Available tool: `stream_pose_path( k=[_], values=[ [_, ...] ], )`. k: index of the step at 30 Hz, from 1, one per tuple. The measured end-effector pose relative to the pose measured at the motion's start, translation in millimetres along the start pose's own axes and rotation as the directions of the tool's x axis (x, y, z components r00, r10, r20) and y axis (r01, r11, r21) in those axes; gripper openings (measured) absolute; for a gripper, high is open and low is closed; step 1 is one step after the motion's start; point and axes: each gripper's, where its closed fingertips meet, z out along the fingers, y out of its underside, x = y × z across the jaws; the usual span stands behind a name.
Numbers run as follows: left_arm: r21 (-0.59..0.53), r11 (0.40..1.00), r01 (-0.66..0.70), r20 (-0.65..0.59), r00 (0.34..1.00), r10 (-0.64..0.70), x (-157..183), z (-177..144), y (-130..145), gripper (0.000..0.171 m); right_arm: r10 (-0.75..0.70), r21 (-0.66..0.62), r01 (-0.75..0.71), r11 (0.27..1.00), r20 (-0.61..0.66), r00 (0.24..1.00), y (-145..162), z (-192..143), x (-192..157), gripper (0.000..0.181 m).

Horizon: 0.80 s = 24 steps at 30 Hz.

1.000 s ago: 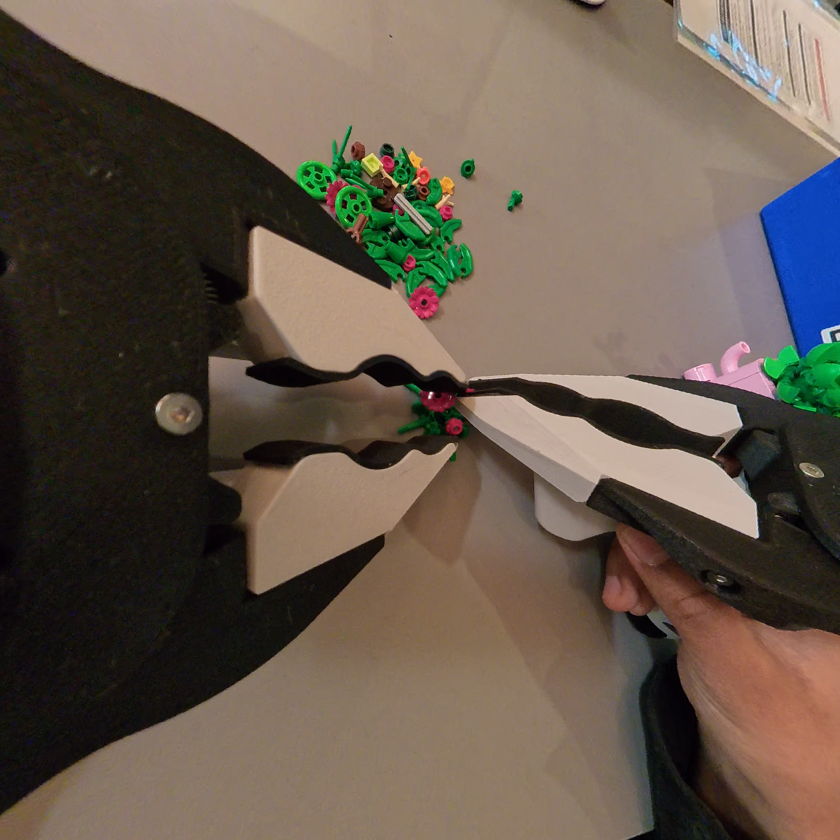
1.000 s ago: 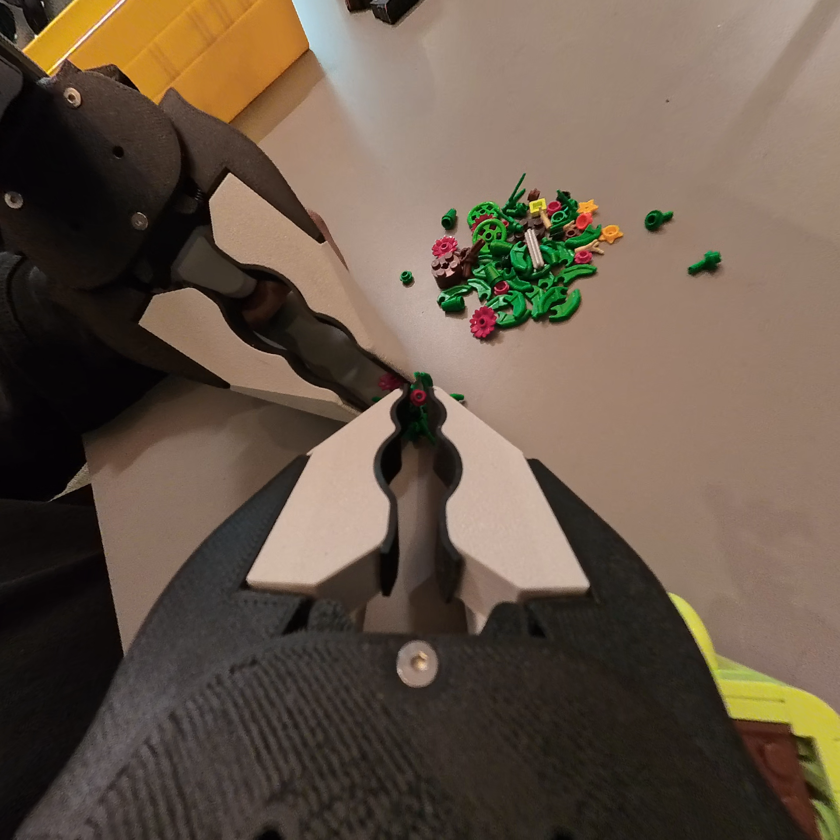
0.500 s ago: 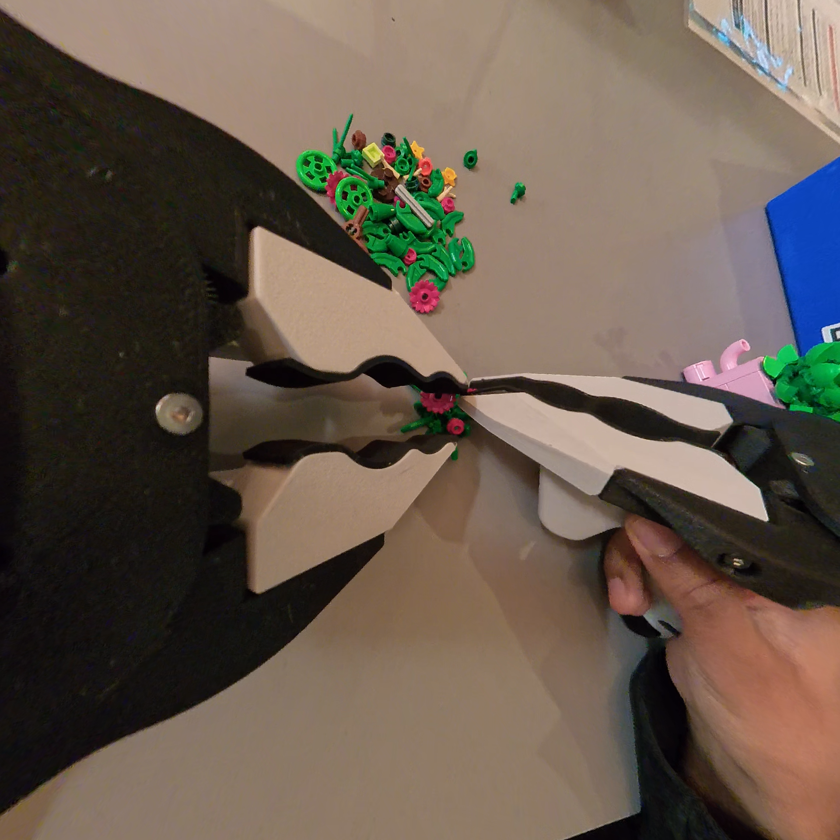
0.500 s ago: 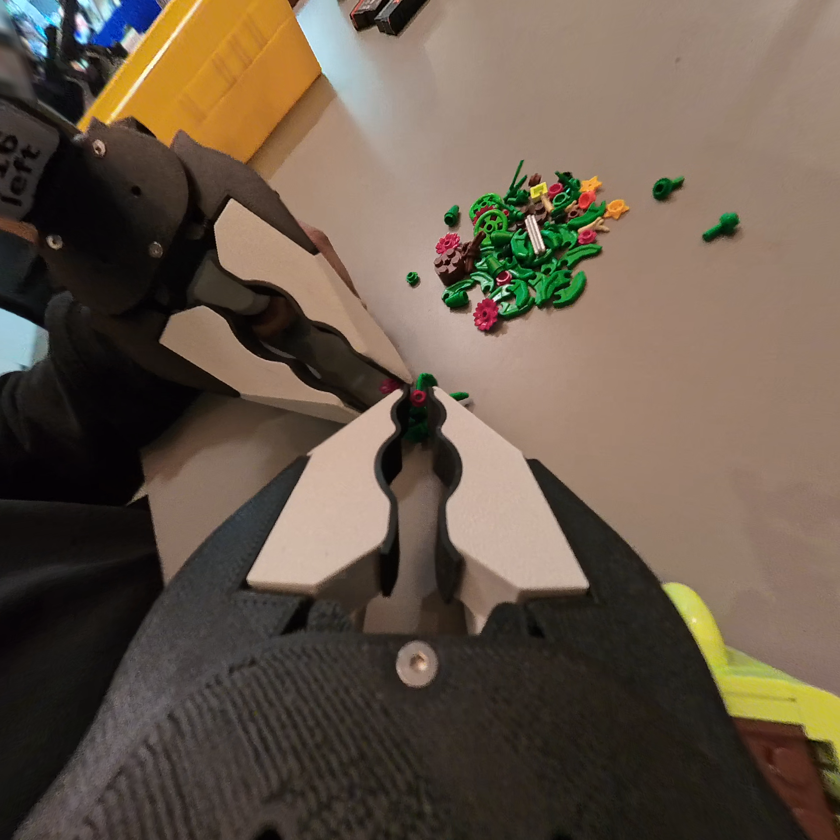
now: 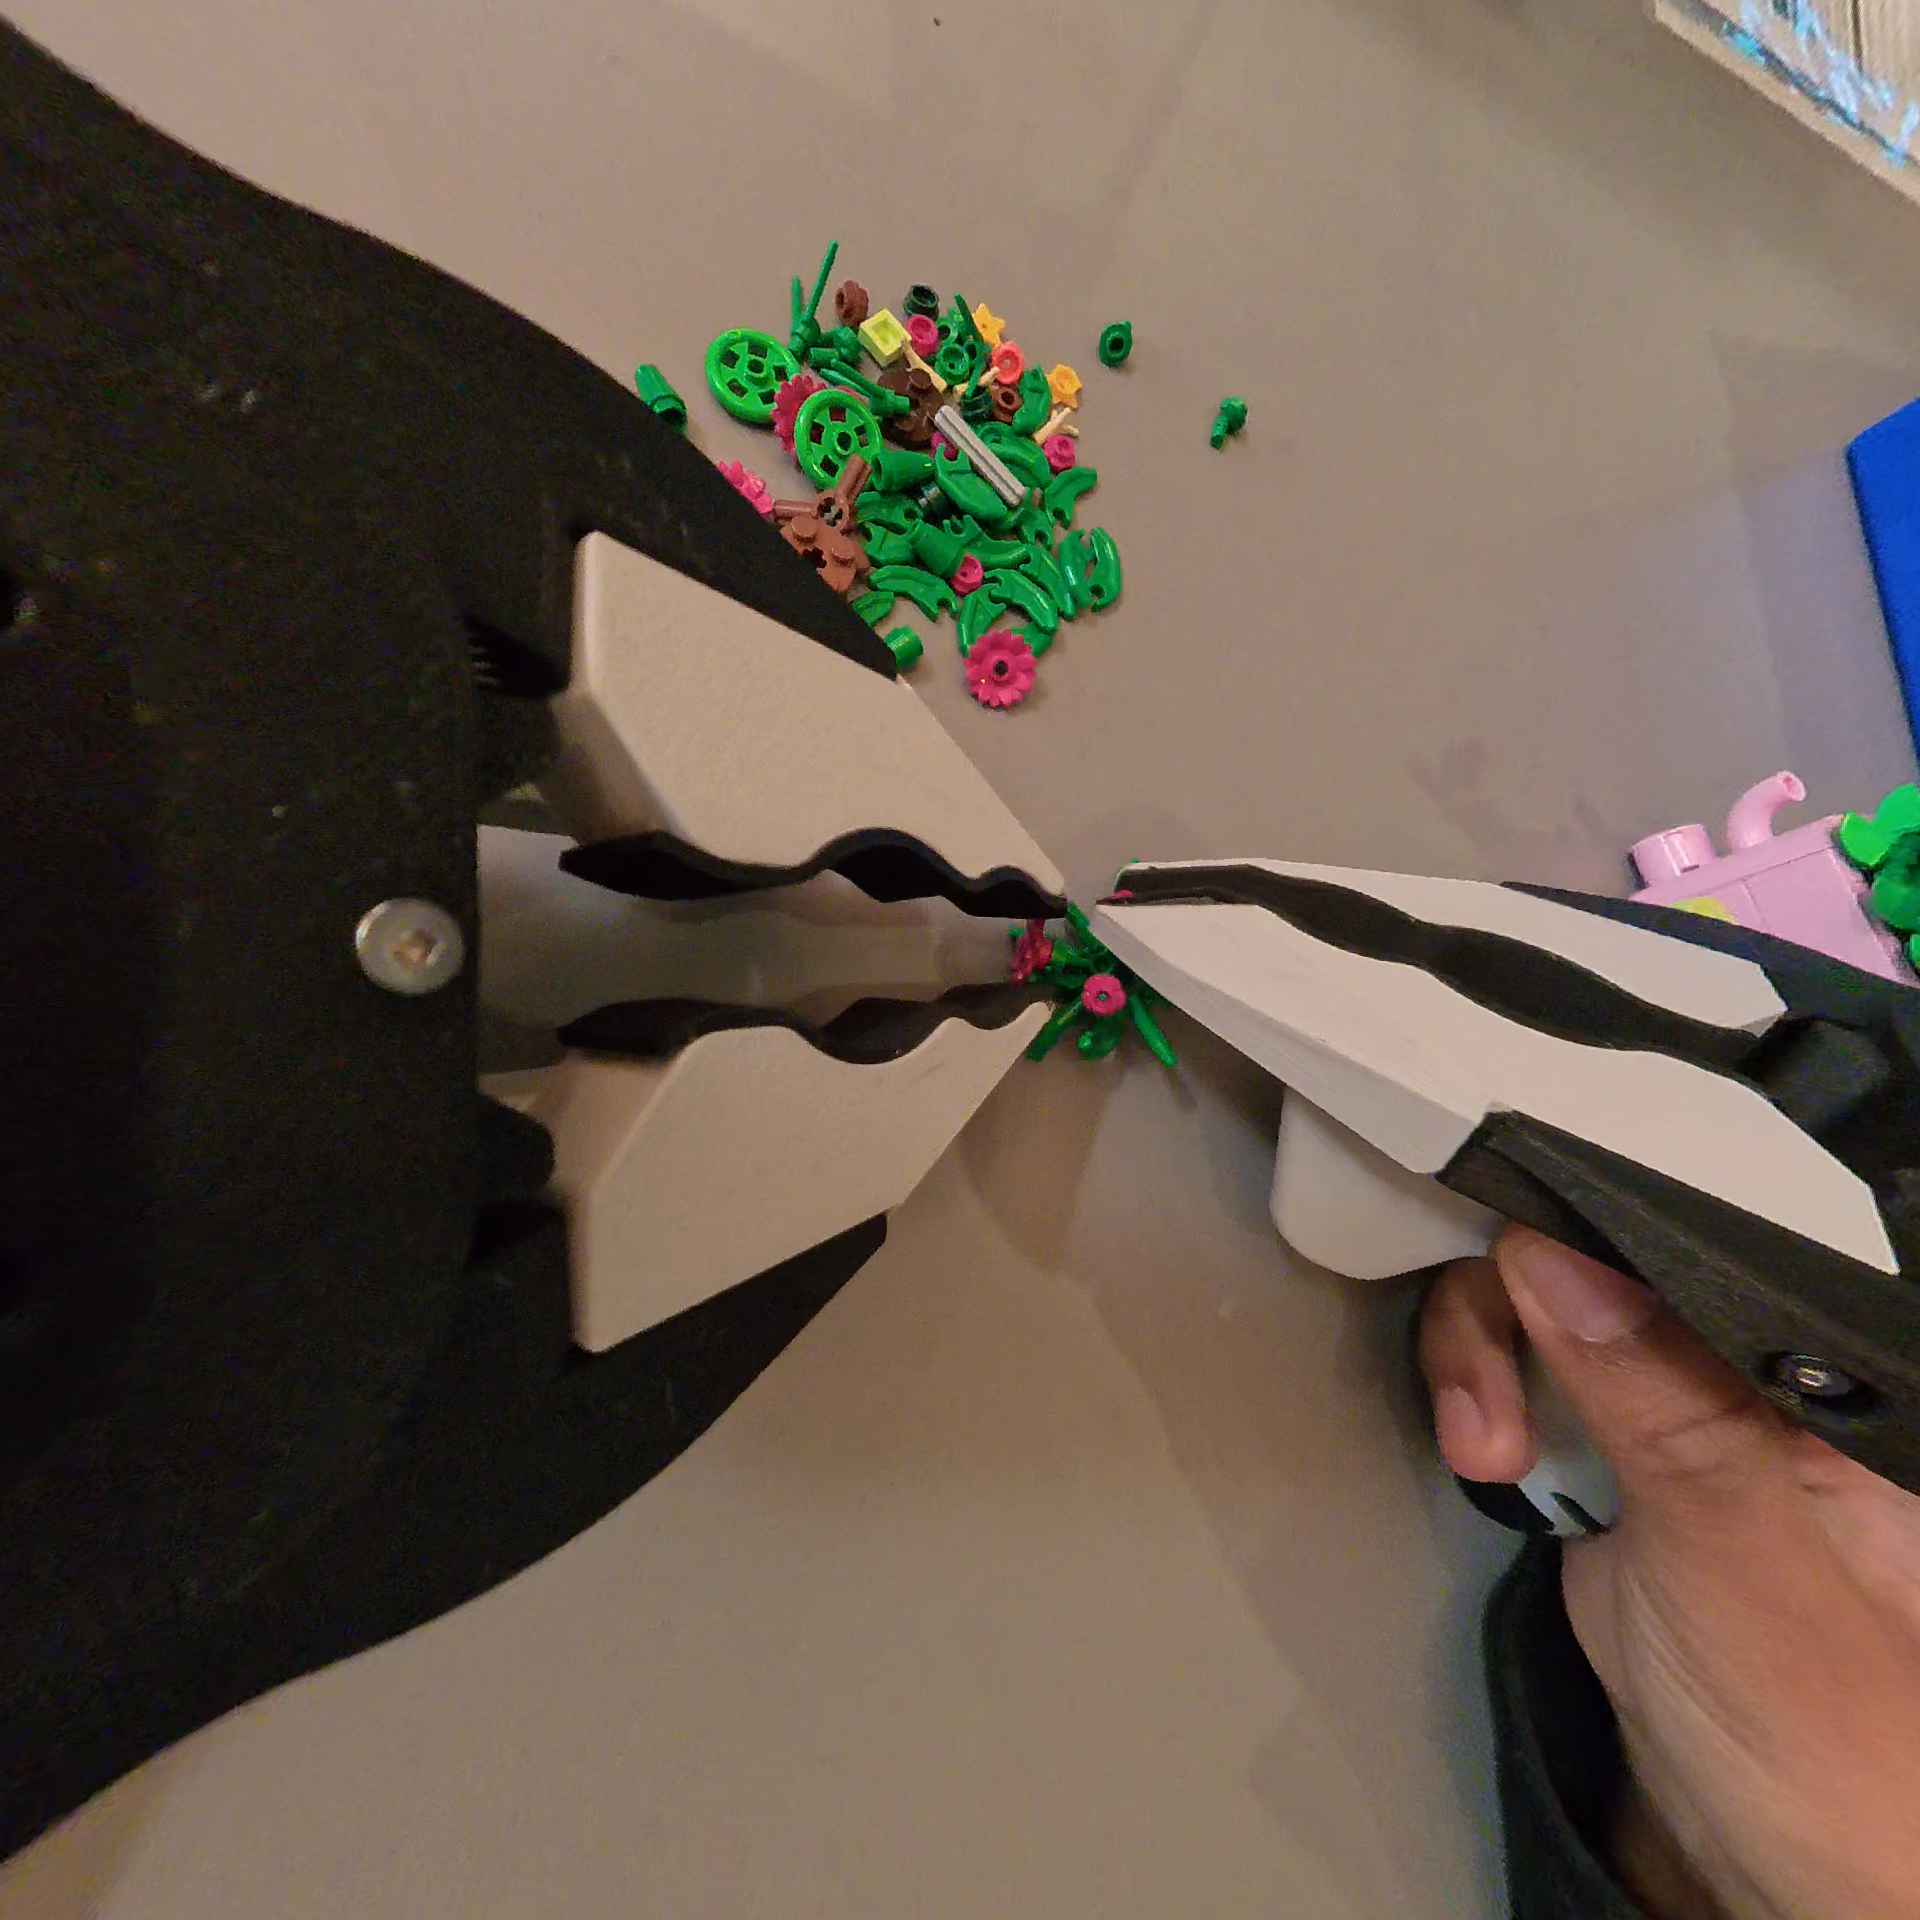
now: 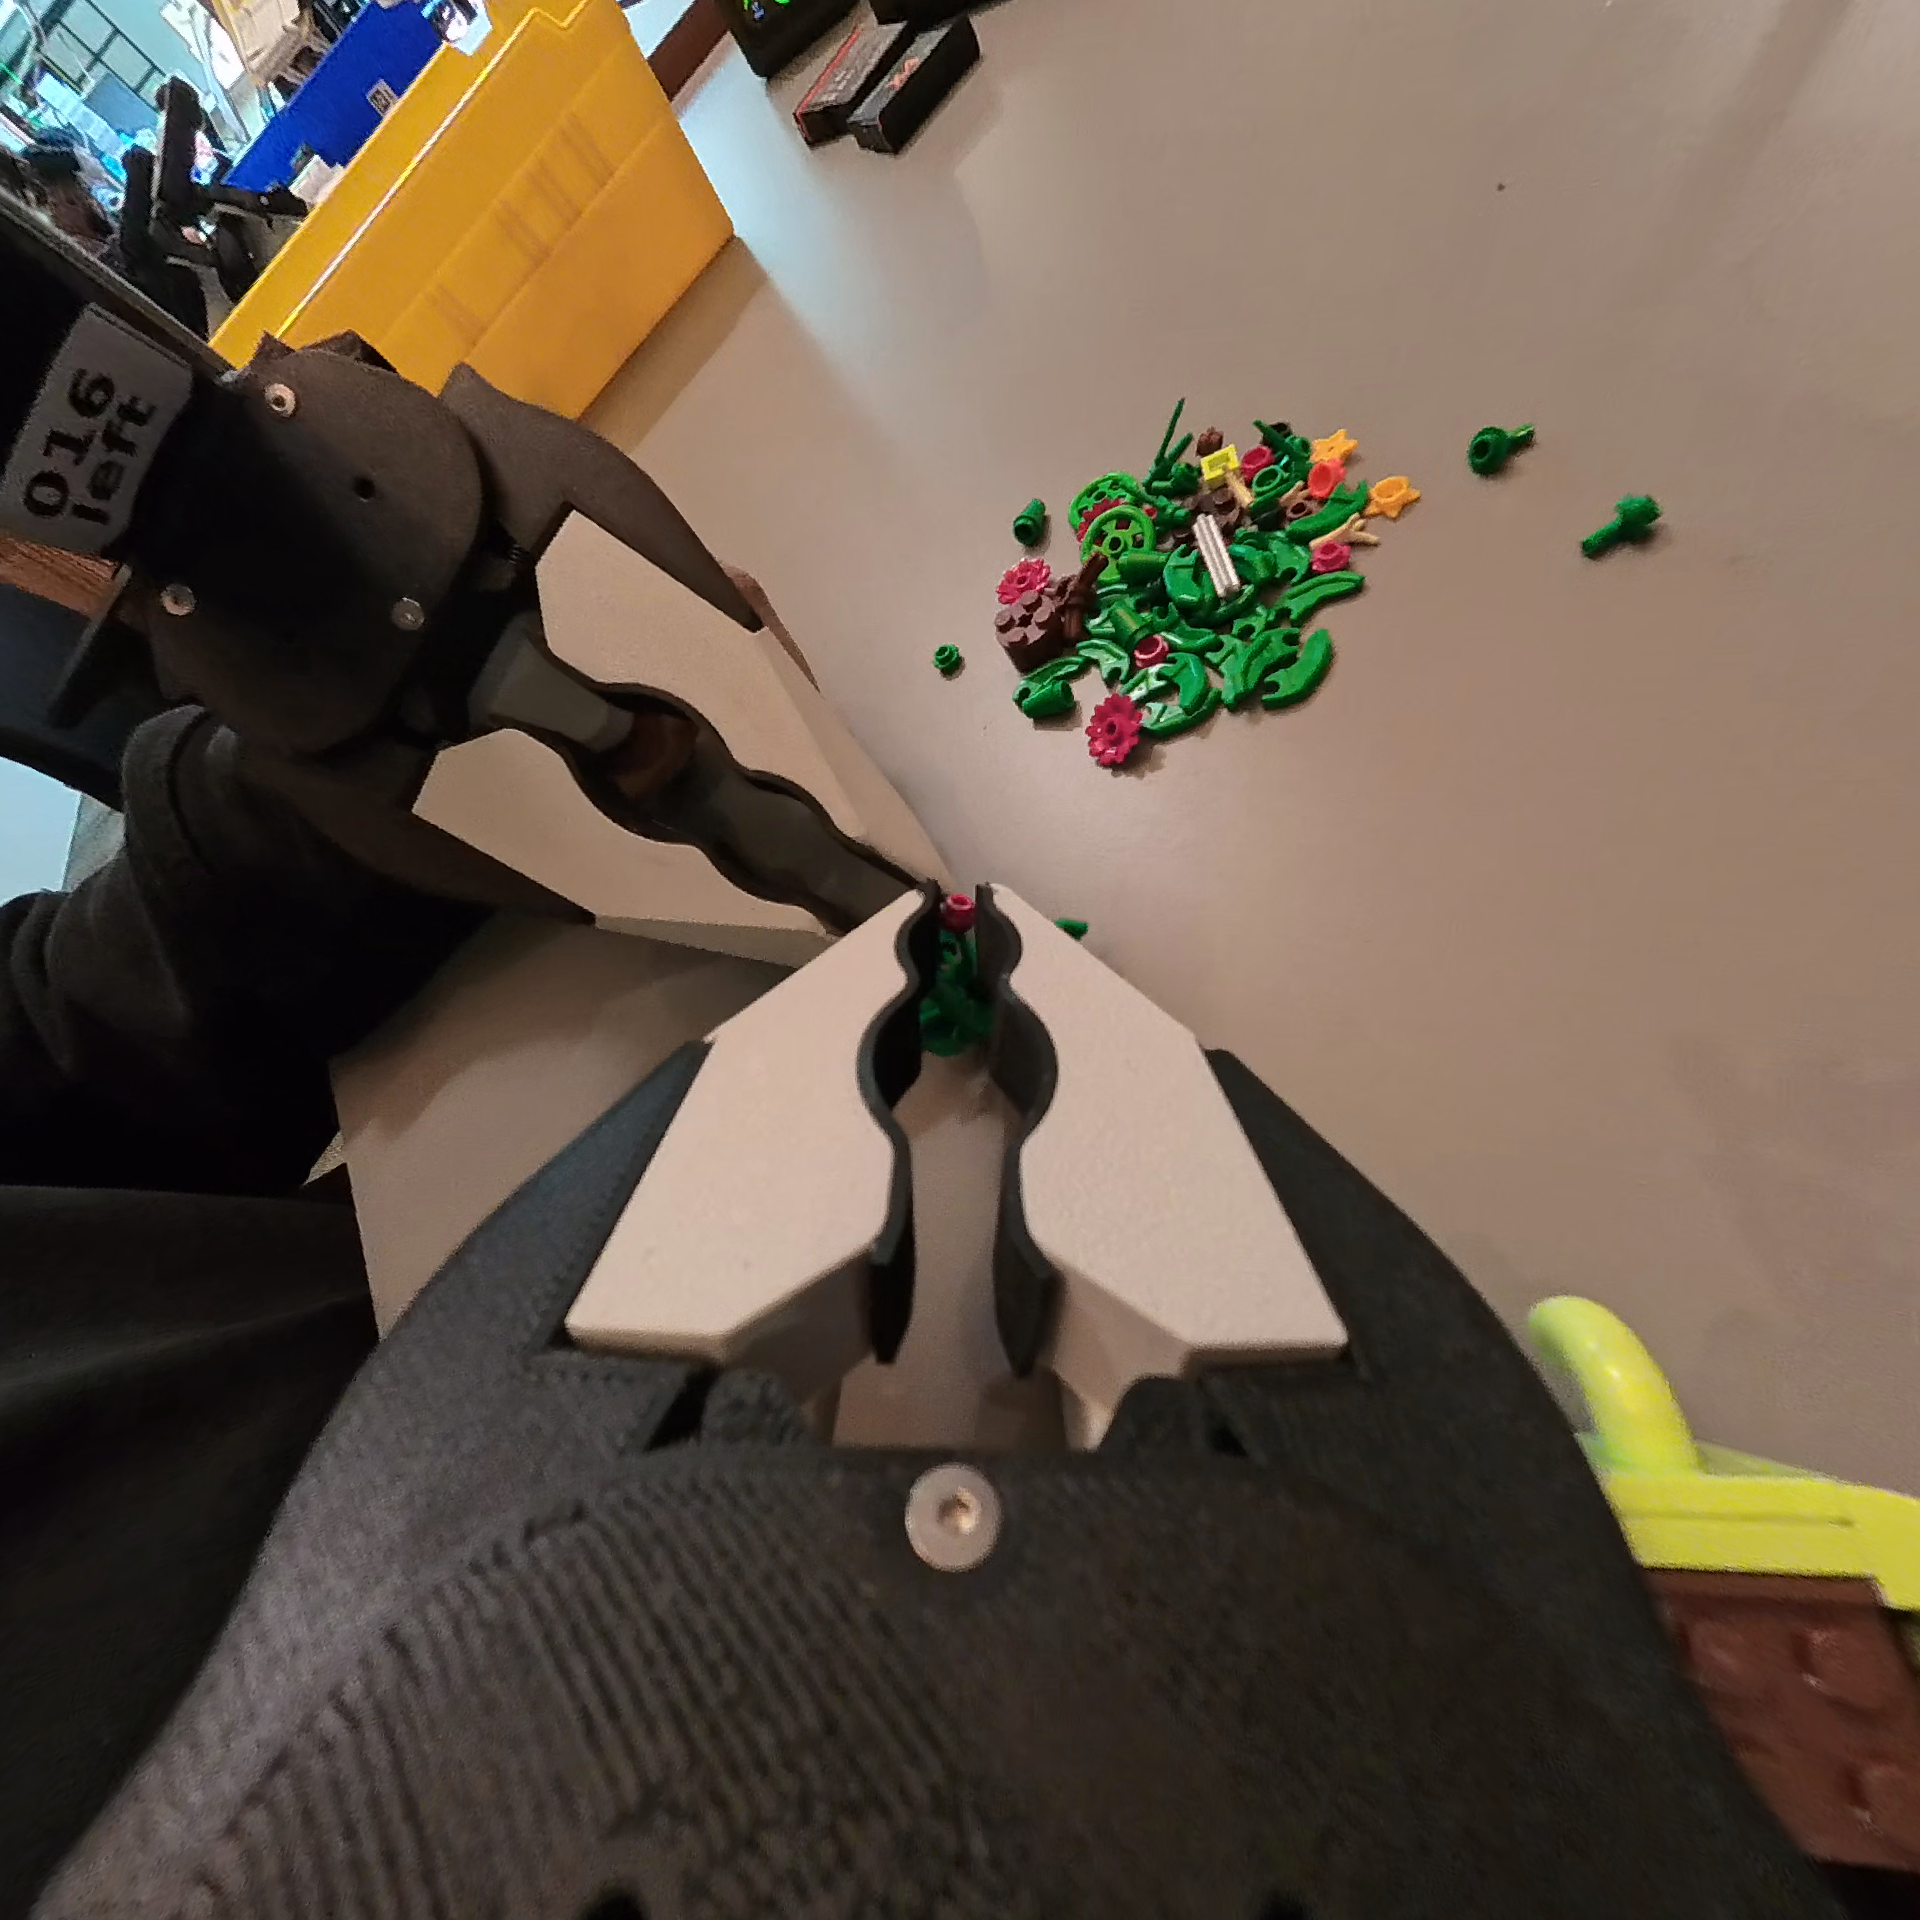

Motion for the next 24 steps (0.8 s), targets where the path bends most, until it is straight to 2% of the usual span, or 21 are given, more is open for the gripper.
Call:
stream_pose_path(
  k=[4,9,13,21,24],
  values=[
    [0.049,0.999,0.02,-0.022,1.0,-0.019,0,-5,-6,0.01,0.017,0.017,-0.017,1.0,0.039,0.999,-2,-2,-3,0.004],
    [0.118,0.991,0.068,-0.056,0.996,-0.062,-1,-12,-14,0.017,0.079,0.074,-0.092,0.993,0.161,0.984,-11,-9,-10,0.004],
    [0.149,0.985,0.087,-0.104,0.992,-0.072,4,-15,-18,0.014,0.071,0.08,-0.088,0.993,0.186,0.98,-13,-9,-15,0.004],
    [0.147,0.983,0.109,-0.149,0.985,-0.087,9,-17,-18,0.011,0.053,0.075,-0.068,0.995,0.188,0.981,-12,-8,-18,0.005],
    [0.085,0.991,0.1,-0.155,0.984,-0.086,12,-13,-9,0.011,0.022,0.085,-0.036,0.996,0.165,0.986,-13,-7,-18,0.018]
  ],
)
